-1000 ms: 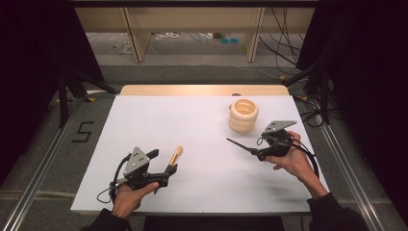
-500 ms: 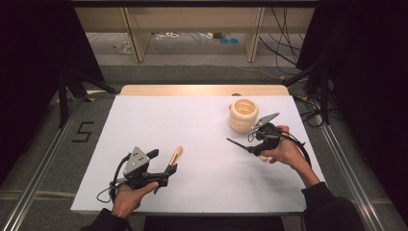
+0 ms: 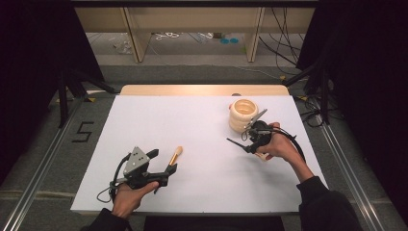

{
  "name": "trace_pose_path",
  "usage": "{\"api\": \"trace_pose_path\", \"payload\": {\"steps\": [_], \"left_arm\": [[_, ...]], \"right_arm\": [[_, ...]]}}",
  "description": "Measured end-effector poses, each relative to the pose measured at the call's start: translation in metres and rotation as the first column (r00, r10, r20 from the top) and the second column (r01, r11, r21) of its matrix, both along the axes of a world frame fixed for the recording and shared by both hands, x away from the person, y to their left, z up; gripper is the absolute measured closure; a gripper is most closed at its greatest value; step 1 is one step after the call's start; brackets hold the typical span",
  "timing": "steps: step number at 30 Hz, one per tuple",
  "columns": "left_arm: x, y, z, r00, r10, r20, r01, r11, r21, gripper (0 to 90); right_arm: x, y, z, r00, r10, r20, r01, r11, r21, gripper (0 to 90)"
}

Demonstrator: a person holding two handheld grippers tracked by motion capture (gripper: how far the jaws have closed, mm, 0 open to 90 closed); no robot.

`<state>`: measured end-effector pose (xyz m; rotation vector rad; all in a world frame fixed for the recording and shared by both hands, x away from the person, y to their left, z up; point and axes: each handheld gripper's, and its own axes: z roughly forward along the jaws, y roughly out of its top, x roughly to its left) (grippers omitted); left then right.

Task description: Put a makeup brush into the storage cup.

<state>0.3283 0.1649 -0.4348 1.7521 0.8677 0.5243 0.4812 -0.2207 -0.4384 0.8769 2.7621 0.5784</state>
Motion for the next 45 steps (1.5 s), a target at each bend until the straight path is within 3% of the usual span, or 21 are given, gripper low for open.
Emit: {"api": "trace_pose_path", "payload": {"steps": [11, 25, 36, 45], "left_arm": [[0.0, 0.0, 0.0, 1.0, 0.002, -0.003, -0.002, 1.0, 0.008, 16.0], [0.0, 0.001, 0.0, 1.0, -0.005, 0.0, 0.005, 0.9999, 0.011, 16.3], [0.0, 0.0, 0.0, 1.0, -0.003, -0.006, 0.004, 1.0, 0.004, 16.3], [0.001, 0.0, 0.0, 1.0, -0.008, -0.002, 0.008, 0.9999, 0.008, 16.3]], "right_arm": [[0.011, 0.003, -0.007, 0.9987, 0.0, -0.052, -0.003, 0.9981, -0.062, 53.7], [0.021, 0.006, -0.008, 0.9945, 0.006, -0.104, -0.014, 0.9969, -0.077, 65.6], [0.024, 0.008, -0.013, 0.9875, 0.019, -0.156, -0.035, 0.9941, -0.103, 69.8], [0.028, 0.009, -0.015, 0.9846, 0.022, -0.173, -0.046, 0.9895, -0.137, 73.6]]}}
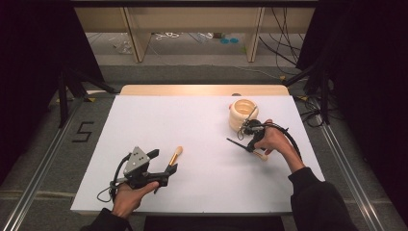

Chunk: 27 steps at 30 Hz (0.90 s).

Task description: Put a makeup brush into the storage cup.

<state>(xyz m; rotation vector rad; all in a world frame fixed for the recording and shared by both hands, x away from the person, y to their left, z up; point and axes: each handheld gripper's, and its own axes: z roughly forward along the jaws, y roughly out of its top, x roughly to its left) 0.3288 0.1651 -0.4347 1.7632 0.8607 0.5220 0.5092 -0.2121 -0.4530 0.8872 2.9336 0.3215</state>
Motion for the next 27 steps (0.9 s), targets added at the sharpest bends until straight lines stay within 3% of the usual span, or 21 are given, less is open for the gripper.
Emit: {"api": "trace_pose_path", "payload": {"steps": [12, 14, 19, 20, 25, 26, 27], "left_arm": [[0.0, 0.0, -0.001, 1.0, -0.003, 0.002, 0.003, 1.0, -0.007, 16.3], [0.0, 0.0, 0.0, 1.0, -0.001, 0.003, 0.001, 1.0, -0.002, 16.3], [0.0, 0.0, 0.0, 1.0, 0.0, 0.0, 0.0, 1.0, -0.001, 16.3], [0.0, 0.0, 0.0, 1.0, -0.001, 0.001, 0.001, 1.0, 0.001, 16.3], [0.0, 0.001, 0.0, 1.0, -0.003, 0.003, 0.003, 1.0, 0.003, 16.3], [0.0, 0.0, 0.0, 1.0, -0.001, 0.0, 0.001, 1.0, 0.001, 16.3], [0.0, 0.0, 0.0, 1.0, -0.001, -0.002, 0.001, 1.0, 0.002, 16.3]], "right_arm": [[0.004, 0.006, 0.001, 0.9992, 0.019, -0.036, -0.02, 0.9991, -0.038, 78.6], [0.007, 0.005, 0.001, 0.9976, 0.063, -0.028, -0.065, 0.9959, -0.063, 80.1], [0.005, 0.01, 0.001, 0.9983, 0.048, -0.034, -0.05, 0.9954, -0.082, 82.3], [0.007, 0.01, 0.001, 0.9968, 0.073, -0.032, -0.075, 0.9931, -0.09, 82.5], [0.005, 0.014, 0.002, 0.9972, 0.066, -0.037, -0.07, 0.9907, -0.117, 82.8], [0.004, 0.015, 0.002, 0.9971, 0.063, -0.043, -0.067, 0.9921, -0.106, 82.8], [0.004, 0.016, 0.002, 0.9971, 0.068, -0.035, -0.072, 0.9892, -0.127, 82.8]]}}
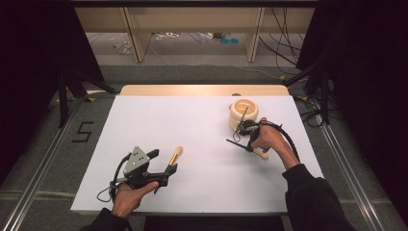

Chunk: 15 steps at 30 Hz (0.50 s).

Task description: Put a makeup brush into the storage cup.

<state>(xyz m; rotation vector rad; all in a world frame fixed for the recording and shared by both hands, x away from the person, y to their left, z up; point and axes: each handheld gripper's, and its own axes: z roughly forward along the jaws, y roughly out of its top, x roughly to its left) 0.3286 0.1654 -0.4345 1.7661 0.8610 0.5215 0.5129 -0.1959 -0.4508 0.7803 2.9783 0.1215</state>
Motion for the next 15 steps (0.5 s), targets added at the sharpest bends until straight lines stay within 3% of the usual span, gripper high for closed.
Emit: {"api": "trace_pose_path", "payload": {"steps": [1, 5, 6, 8, 10, 15], "left_arm": [[0.0, 0.0, 0.0, 1.0, 0.0, 0.0, 0.0, 1.0, 0.0, 16.3], [0.0, 0.001, 0.0, 1.0, 0.0, 0.003, 0.0, 1.0, 0.0, 16.3], [0.0, 0.001, 0.0, 1.0, -0.001, 0.003, 0.001, 1.0, 0.001, 16.3], [0.001, 0.0, 0.0, 1.0, 0.001, -0.001, -0.001, 0.9999, -0.016, 16.3], [0.0, 0.001, 0.0, 1.0, -0.001, 0.003, 0.001, 1.0, 0.003, 16.3], [0.0, 0.0, 0.0, 1.0, -0.003, -0.002, 0.003, 1.0, 0.002, 16.3]], "right_arm": [[0.0, 0.001, 0.001, 0.9999, 0.01, 0.011, -0.009, 0.9996, -0.026, 82.8], [-0.002, 0.001, 0.003, 0.9996, 0.015, 0.025, -0.014, 0.9995, -0.028, 82.9], [-0.004, 0.002, 0.005, 0.9998, -0.008, 0.017, 0.008, 0.9998, -0.019, 82.9], [-0.004, 0.0, 0.007, 0.9992, 0.014, 0.036, -0.013, 0.9997, -0.022, 82.9], [-0.006, 0.001, 0.01, 0.9991, 0.007, 0.042, -0.007, 1.0, -0.005, 82.9], [-0.015, 0.0, 0.023, 0.9961, 0.041, 0.078, -0.043, 0.9988, 0.022, 82.9]]}}
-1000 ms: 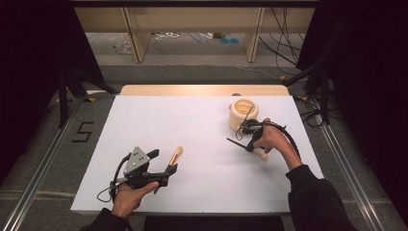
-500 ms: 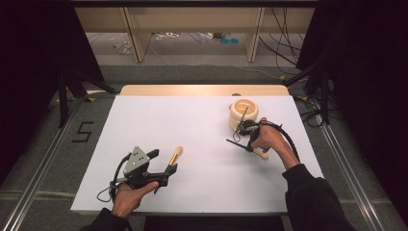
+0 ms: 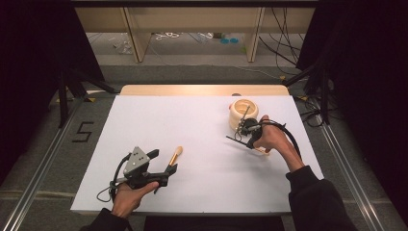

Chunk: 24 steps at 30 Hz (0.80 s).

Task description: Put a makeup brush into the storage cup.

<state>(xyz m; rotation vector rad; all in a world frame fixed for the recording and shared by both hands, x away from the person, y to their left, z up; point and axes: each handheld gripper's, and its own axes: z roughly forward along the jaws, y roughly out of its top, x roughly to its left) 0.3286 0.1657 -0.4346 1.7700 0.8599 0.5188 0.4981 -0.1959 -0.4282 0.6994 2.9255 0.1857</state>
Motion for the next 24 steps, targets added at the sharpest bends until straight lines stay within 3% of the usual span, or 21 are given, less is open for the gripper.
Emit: {"api": "trace_pose_path", "payload": {"steps": [7, 10, 11, 14, 16, 17, 18, 20, 21, 24], "left_arm": [[0.0, -0.001, -0.001, 0.9999, -0.001, -0.01, 0.001, 1.0, 0.003, 15.9], [0.0, -0.001, -0.001, 0.9999, -0.008, -0.009, 0.009, 0.9999, 0.012, 15.9], [0.0, -0.002, -0.001, 0.9999, -0.002, -0.017, 0.002, 1.0, 0.005, 15.9], [0.0, -0.002, 0.0, 1.0, -0.001, -0.009, 0.001, 0.9997, 0.024, 15.9], [0.0, -0.003, -0.001, 0.9999, -0.001, -0.014, 0.001, 1.0, 0.009, 15.9], [-0.001, -0.003, -0.001, 0.9999, 0.001, -0.016, -0.001, 1.0, 0.009, 15.9], [0.0, -0.002, 0.0, 0.9999, -0.011, -0.005, 0.011, 0.9996, 0.025, 15.9], [-0.001, -0.003, -0.001, 0.9999, -0.007, -0.012, 0.007, 0.9998, 0.019, 16.1], [-0.001, -0.003, -0.001, 0.9999, -0.007, -0.012, 0.007, 0.9998, 0.018, 16.0], [-0.001, -0.003, -0.001, 0.9999, -0.01, -0.013, 0.01, 0.9997, 0.021, 16.1]], "right_arm": [[-0.012, 0.001, 0.013, 0.9975, 0.057, 0.042, -0.057, 0.9983, 0.008, 82.9], [-0.022, 0.007, 0.019, 0.9922, 0.11, 0.058, -0.11, 0.9939, 0.005, 82.9], [-0.022, 0.007, 0.02, 0.9844, 0.156, 0.082, -0.155, 0.9878, -0.014, 82.9], [-0.032, 0.012, 0.026, 0.9802, 0.177, 0.089, -0.176, 0.9843, -0.016, 82.9], [-0.034, 0.014, 0.028, 0.9784, 0.184, 0.094, -0.183, 0.9829, -0.018, 82.9], [-0.038, 0.017, 0.03, 0.9722, 0.208, 0.107, -0.206, 0.9781, -0.028, 82.9], [-0.038, 0.017, 0.03, 0.9722, 0.208, 0.107, -0.206, 0.9781, -0.028, 82.9], [-0.047, 0.023, 0.035, 0.9681, 0.219, 0.121, -0.217, 0.9757, -0.026, 82.9], [-0.047, 0.023, 0.036, 0.9617, 0.243, 0.128, -0.242, 0.9701, -0.024, 82.9], [-0.052, 0.027, 0.038, 0.9595, 0.247, 0.135, -0.246, 0.969, -0.026, 82.9]]}}
